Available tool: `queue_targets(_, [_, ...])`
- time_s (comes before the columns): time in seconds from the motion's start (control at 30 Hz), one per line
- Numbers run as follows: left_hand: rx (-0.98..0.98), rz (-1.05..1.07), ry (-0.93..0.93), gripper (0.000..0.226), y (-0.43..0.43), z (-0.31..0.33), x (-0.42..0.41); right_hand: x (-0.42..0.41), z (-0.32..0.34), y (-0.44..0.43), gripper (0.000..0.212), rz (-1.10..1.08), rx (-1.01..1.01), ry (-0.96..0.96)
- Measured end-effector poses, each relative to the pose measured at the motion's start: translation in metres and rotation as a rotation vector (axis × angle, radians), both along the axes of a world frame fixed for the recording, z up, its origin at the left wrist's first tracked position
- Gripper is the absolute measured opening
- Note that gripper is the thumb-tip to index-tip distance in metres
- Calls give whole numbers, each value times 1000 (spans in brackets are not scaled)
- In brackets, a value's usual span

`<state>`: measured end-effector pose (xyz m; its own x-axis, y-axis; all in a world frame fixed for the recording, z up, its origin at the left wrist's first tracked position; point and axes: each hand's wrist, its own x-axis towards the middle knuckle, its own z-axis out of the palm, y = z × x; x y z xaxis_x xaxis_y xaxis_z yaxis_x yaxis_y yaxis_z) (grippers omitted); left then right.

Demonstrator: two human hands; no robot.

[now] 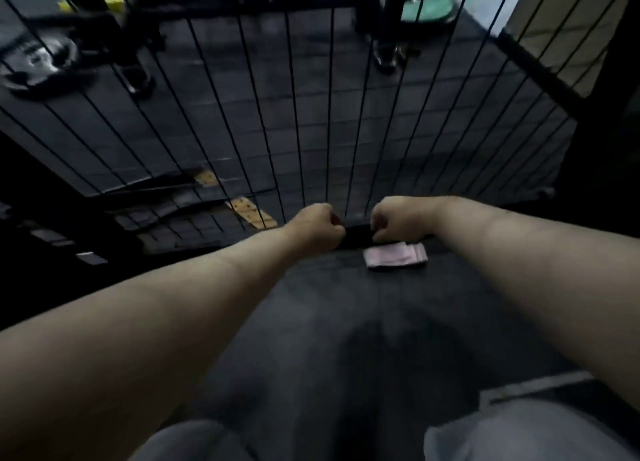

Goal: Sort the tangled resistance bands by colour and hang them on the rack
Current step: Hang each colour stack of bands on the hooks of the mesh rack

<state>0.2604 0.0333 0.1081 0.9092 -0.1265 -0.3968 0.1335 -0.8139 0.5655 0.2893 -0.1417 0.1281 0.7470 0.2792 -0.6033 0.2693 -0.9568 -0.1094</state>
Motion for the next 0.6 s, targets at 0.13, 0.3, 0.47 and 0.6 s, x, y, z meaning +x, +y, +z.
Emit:
queue_targets(0.13, [32, -88, 115, 29, -18, -59, 5, 6, -58, -25, 27, 37, -125, 81])
queue_targets(0.3, [5, -146, 219, 44, -45, -125, 18, 24, -122, -42, 50, 91, -215, 88])
queue_targets(0.47, [-25, -125, 247, 39, -66, -182, 23, 35, -190, -35, 63, 144, -200, 52])
queue_targets(0.6, [-57, -51, 245, 43, -73, -215, 29, 38, -229, -27, 45, 127, -204, -56])
